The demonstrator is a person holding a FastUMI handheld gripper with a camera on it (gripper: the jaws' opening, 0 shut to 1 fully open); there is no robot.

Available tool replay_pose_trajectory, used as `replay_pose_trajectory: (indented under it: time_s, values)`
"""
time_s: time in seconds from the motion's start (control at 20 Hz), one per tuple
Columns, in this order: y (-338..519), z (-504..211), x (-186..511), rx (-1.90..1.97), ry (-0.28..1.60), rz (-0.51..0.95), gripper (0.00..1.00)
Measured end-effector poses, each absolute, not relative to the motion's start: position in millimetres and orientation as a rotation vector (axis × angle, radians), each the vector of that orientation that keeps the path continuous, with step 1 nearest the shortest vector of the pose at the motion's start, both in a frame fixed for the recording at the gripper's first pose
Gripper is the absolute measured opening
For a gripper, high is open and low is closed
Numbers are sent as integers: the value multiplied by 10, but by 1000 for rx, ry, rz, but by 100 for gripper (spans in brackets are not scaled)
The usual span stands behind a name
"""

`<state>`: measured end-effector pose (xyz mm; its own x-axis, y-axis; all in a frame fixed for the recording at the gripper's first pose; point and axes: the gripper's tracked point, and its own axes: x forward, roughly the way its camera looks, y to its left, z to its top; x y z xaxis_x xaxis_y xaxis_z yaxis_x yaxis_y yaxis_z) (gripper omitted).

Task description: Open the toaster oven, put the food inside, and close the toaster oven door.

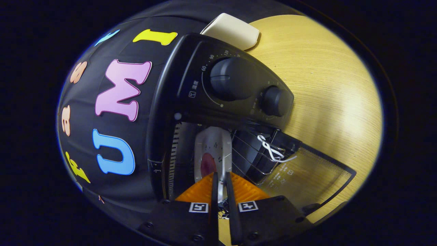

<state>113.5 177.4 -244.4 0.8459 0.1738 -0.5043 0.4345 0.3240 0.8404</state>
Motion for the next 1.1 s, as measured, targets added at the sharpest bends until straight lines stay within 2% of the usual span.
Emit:
replay_pose_trajectory:
  time_s: [0.15, 0.3, 0.4, 0.45, 1.1]
  values:
    - [1879, -2420, 945, 1210, 611, -111, 34]
    - [1979, -2388, 651, 1154, 674, -41, 89]
    - [1947, -2318, 429, 1100, 694, -10, 91]
    - [1957, -2301, 361, 1065, 691, 0, 98]
    - [1724, -2169, -506, 497, 680, 194, 98]
